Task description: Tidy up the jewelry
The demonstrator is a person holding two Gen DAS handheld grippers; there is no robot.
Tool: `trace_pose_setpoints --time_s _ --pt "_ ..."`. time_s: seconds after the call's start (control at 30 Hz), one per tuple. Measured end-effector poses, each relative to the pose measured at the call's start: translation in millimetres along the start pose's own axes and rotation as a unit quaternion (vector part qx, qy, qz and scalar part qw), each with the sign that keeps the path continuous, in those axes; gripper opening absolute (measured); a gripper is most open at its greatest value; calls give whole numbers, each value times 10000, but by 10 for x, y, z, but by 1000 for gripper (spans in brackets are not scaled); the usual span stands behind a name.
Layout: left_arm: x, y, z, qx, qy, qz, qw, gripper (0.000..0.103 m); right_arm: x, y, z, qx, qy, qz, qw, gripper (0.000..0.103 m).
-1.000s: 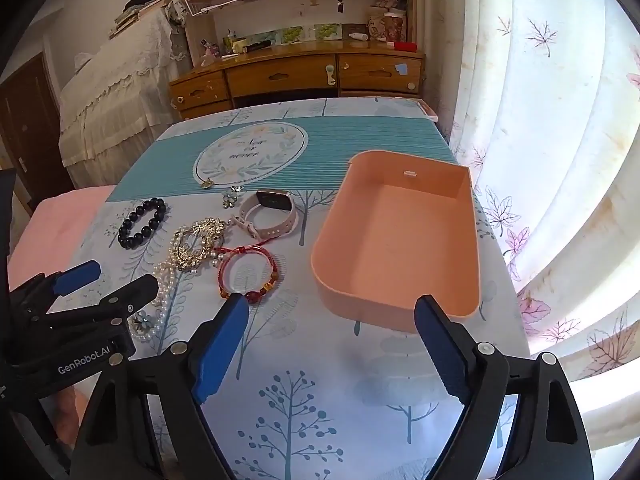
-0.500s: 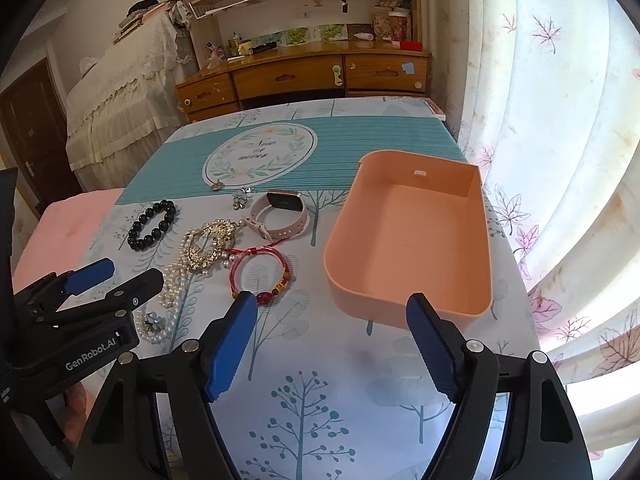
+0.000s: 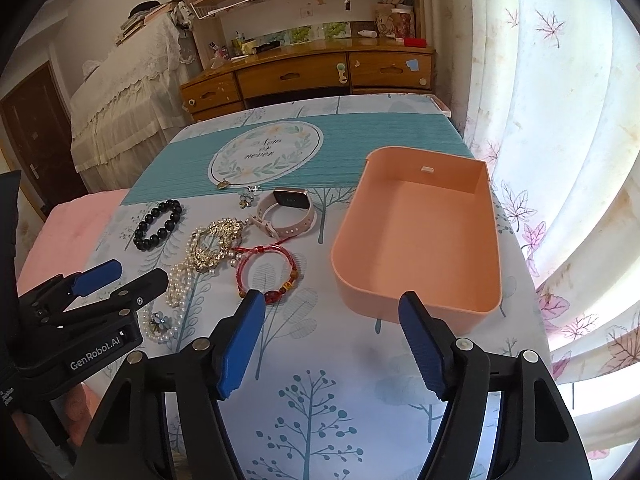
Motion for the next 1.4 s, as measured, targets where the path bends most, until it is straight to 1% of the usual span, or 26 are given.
trace_pose_setpoints --time_s 0.3,0.53,0.67,0.77,0.83,0.93,0.97,1.03,1.1,1.17,1.27,1.33,1.4 --pt "31 -23 4 16 40 -56 10000 65 -13 -80 -7 82 -41 49 9999 71" --pt "14 -54 -4 60 -14 -209 9998 65 28 -126 -4 107 19 100 9999 71" --pt "58 -76 26 84 10 -127 9999 65 83 -114 31 80 168 -23 9998 71" --pt "144 -91 94 105 74 -29 9999 66 140 -86 119 -38 356 -161 9992 71" --pt "208 -104 155 176 120 12 9998 66 175 -70 196 -89 427 -171 9989 71" --pt "301 -148 272 407 99 62 9991 66 232 -98 359 -54 446 -19 9990 64" --pt "331 -150 299 430 89 24 9990 66 251 -112 417 -44 458 48 9989 61" --pt "393 -139 362 360 98 -106 9992 66 302 -146 532 -48 563 96 9984 59" --pt "443 -116 432 235 110 -160 9995 66 379 -204 654 -51 784 102 9969 58" --pt "504 -105 511 77 83 -113 9999 66 442 -296 760 20 1006 132 9948 57" --pt "586 -129 613 -107 8 33 9999 66 478 -520 927 297 1255 234 9914 56" --pt "669 -191 679 -84 12 168 9998 66 480 -710 1005 549 1333 307 9891 56" --pt "749 -281 718 59 9 171 9998 66 476 -915 1061 844 1392 339 9861 55"
Point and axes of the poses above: each gripper's, at about its wrist camera, not at the fingertips, and y roughly against the way its jaws point, x to its left, z to its top, the point moved 3 cm from there along -y, roughly the way its jaws point, and after that the axes turned 7 degrees about z, right-handed, at the moved point
